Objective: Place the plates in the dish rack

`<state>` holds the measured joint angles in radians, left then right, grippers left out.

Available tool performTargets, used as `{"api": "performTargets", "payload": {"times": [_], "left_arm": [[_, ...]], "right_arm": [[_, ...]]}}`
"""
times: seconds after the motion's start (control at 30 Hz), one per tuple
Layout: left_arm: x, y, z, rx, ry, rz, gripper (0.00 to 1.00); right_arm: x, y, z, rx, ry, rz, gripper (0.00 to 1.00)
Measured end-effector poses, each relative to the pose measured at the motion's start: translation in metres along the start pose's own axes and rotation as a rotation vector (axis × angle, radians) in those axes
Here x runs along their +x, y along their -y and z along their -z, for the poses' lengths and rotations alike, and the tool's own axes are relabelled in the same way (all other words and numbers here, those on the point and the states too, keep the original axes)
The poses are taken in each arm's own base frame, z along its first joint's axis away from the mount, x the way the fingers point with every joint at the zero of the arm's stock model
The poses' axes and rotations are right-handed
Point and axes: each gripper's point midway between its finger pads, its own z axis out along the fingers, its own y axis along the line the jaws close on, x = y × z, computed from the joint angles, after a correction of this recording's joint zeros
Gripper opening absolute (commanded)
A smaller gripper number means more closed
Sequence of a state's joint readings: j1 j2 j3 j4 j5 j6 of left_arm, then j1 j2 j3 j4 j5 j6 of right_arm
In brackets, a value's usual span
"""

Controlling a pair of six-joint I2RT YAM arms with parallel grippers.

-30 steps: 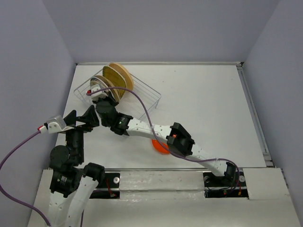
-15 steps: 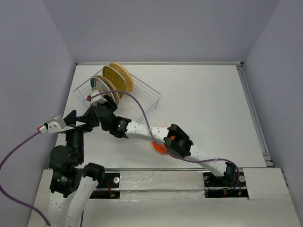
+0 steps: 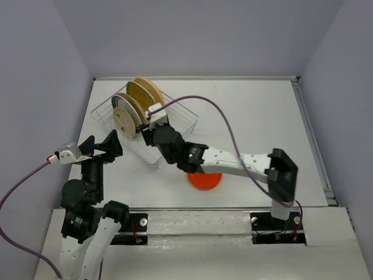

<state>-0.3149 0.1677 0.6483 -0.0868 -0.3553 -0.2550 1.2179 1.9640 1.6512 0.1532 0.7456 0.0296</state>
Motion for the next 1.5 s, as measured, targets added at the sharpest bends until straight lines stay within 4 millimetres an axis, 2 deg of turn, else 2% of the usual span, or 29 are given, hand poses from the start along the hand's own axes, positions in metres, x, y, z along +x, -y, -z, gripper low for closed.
{"api": "performTargets", "payload": {"times": [0.03,0.07,0.1,0.13,0.2,0.27,0.3,0.33,0.4,0.47,0.57,0.63,0.77,0.93,1.03,1.2,1.33,1.37,1.4,1.43,1.5], "left_arm": [[0.000,0.001,0.000,0.004,-0.002,0.001,0.99],[0.001,0.001,0.000,0.007,-0.003,0.001,0.99],[0.001,0.002,0.000,0.012,-0.004,0.001,0.99],[0.001,0.003,0.000,0.016,-0.007,0.002,0.99],[0.002,0.005,0.001,0.029,-0.011,0.003,0.99],[0.003,0.009,0.001,0.047,-0.017,0.003,0.99],[0.003,0.010,0.001,0.053,-0.019,0.004,0.99],[0.004,0.011,0.001,0.063,-0.023,0.004,0.99],[0.005,0.014,0.002,0.075,-0.028,0.005,0.99],[0.006,0.015,0.001,0.082,-0.033,0.004,0.99],[0.009,0.018,0.001,0.094,-0.044,0.001,0.99],[0.010,0.018,0.000,0.098,-0.048,0.000,0.99],[0.012,0.019,-0.001,0.102,-0.058,-0.003,0.99],[0.013,0.020,-0.001,0.103,-0.060,-0.003,0.99],[0.013,0.020,-0.001,0.105,-0.061,-0.003,0.99],[0.013,0.021,-0.001,0.111,-0.062,-0.003,0.99],[0.014,0.023,0.000,0.118,-0.066,-0.002,0.99],[0.014,0.023,-0.001,0.118,-0.066,-0.002,0.99],[0.014,0.023,-0.001,0.119,-0.067,-0.002,0.99],[0.014,0.023,-0.001,0.119,-0.068,-0.002,0.99],[0.015,0.023,-0.001,0.120,-0.069,-0.002,0.99]], "right_arm": [[-0.005,0.013,0.020,-0.054,-0.002,-0.071,0.57],[-0.003,0.032,0.051,-0.112,-0.030,-0.137,0.57],[-0.002,0.039,0.055,-0.114,-0.037,-0.158,0.57],[0.001,0.054,0.068,-0.144,-0.051,-0.210,0.58],[0.021,0.075,0.087,-0.204,-0.107,-0.286,0.59],[0.083,0.107,0.118,-0.209,-0.248,-0.352,0.59],[0.104,0.113,0.130,-0.208,-0.299,-0.369,0.59],[0.144,0.118,0.154,-0.212,-0.406,-0.391,0.59],[0.201,0.126,0.197,-0.208,-0.563,-0.437,0.58],[0.240,0.136,0.234,-0.176,-0.671,-0.520,0.57],[0.264,0.148,0.260,-0.113,-0.709,-0.654,0.55],[0.274,0.152,0.266,-0.069,-0.728,-0.723,0.54],[0.278,0.151,0.262,-0.015,-0.739,-0.796,0.53],[0.272,0.146,0.240,0.007,-0.724,-0.831,0.53],[0.271,0.152,0.230,0.026,-0.702,-0.860,0.53],[0.271,0.170,0.211,0.096,-0.661,-0.945,0.45],[0.273,0.176,0.196,0.115,-0.624,-1.016,0.30],[0.274,0.175,0.194,0.116,-0.621,-1.022,0.24],[0.275,0.175,0.190,0.116,-0.617,-1.029,0.10],[0.277,0.174,0.187,0.119,-0.617,-1.042,0.07],[0.279,0.172,0.183,0.119,-0.620,-1.055,0.07]]}}
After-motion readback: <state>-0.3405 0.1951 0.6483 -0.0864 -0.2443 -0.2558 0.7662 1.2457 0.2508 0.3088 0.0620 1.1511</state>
